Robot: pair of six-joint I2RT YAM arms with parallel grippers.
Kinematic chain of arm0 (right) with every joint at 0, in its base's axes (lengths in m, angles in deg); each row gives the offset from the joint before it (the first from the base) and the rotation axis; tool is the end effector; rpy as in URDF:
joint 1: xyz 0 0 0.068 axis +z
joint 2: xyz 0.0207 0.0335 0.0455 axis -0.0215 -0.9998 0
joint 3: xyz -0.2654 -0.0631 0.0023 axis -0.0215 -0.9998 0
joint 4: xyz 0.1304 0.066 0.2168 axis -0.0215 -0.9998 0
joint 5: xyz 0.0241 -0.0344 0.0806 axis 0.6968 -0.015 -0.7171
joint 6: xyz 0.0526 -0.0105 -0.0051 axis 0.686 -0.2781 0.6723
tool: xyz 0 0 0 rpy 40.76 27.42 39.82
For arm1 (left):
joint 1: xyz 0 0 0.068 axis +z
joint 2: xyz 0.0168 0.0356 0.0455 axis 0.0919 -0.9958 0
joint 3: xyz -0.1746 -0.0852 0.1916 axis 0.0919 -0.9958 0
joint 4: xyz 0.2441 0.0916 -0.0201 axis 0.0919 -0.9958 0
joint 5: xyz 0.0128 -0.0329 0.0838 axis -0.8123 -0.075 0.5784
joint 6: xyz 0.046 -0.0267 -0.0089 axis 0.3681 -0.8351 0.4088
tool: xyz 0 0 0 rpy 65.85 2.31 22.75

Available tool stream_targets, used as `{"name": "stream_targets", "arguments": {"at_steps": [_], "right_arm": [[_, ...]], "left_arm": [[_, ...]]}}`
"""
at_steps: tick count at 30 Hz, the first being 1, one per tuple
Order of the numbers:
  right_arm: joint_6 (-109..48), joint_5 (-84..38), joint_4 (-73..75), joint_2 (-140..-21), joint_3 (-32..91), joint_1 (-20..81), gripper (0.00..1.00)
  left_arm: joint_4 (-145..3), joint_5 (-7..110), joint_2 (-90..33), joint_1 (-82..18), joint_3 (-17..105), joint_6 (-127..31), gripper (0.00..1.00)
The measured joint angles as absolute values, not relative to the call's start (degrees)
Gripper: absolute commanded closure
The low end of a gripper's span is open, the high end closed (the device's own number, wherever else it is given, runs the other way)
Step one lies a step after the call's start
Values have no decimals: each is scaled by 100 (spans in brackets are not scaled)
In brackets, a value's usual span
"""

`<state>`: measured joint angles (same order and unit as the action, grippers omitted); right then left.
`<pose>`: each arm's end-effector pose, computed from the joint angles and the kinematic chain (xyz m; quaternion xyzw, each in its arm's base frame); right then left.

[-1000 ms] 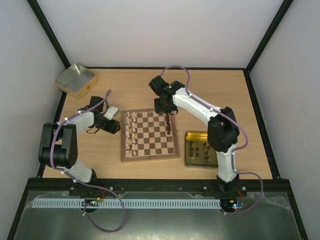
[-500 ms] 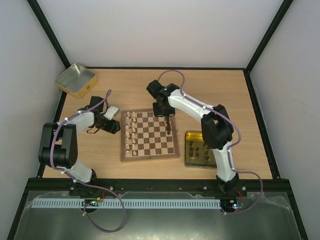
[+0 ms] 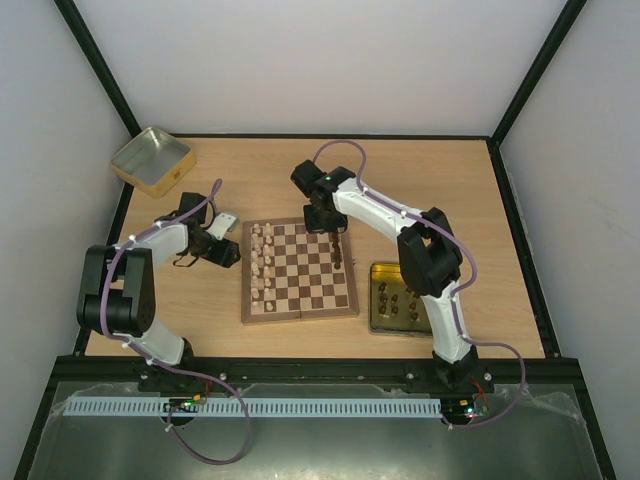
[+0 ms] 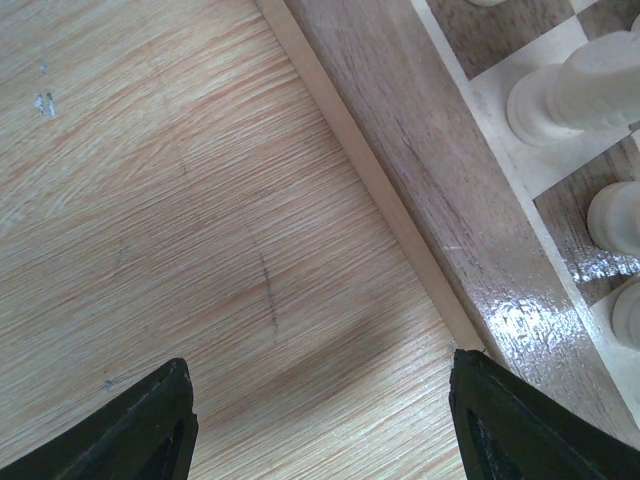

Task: Set up the chess pieces on the board
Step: Place the chess piece on the chessboard.

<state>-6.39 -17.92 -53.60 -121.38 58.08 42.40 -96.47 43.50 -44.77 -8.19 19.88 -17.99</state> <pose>0.3328 0.2933 0.2153 -0.0929 0.9840 0.1068 0.1081 0.2875 -0.0248 0.1541 0.2110 0.9465 -0.1110 0.2173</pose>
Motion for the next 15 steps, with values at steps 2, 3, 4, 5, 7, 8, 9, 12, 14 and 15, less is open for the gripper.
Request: {"name": "stream_targets", "arguments": {"at_steps": [2, 3, 4, 5, 7, 8, 9, 12, 14, 15], "right_arm": [[-641, -1790, -5357, -12168, 5837, 4240, 98], [-643, -1792, -5360, -12177, 5839, 4240, 98], [-648, -1792, -5360, -12186, 5839, 4240, 97], [-652, -1792, -5360, -12190, 5839, 4240, 97], [-656, -1792, -5360, -12208, 5839, 4240, 97], [-656, -1792, -5360, -12214, 5839, 4240, 96], [-656, -1790, -5360, -12221, 5839, 4240, 96], [-661, -1790, -5360, -12240, 5839, 4240, 95], [-659, -1792, -5360, -12245, 5839, 4240, 94], [-659, -1790, -5360, -12247, 5839, 4240, 94]], "left_arm": [[-9647, 4348, -4477, -819, 1988, -1799, 30], [-9647, 4348, -4477, -819, 1988, -1799, 30], [-9645, 4348, -4477, -819, 1988, -1801, 30], [-9647, 4348, -4477, -819, 1988, -1799, 30], [-9647, 4348, -4477, -819, 1988, -1799, 30], [-9645, 4346, -4477, -819, 1988, -1799, 30], [-9645, 4346, -4477, -819, 1988, -1799, 30], [-9647, 4344, -4477, -819, 1988, -1799, 30], [-9647, 4344, -4477, -819, 1988, -1799, 30], [-9647, 4342, -4477, -819, 1988, -1799, 30]]}}
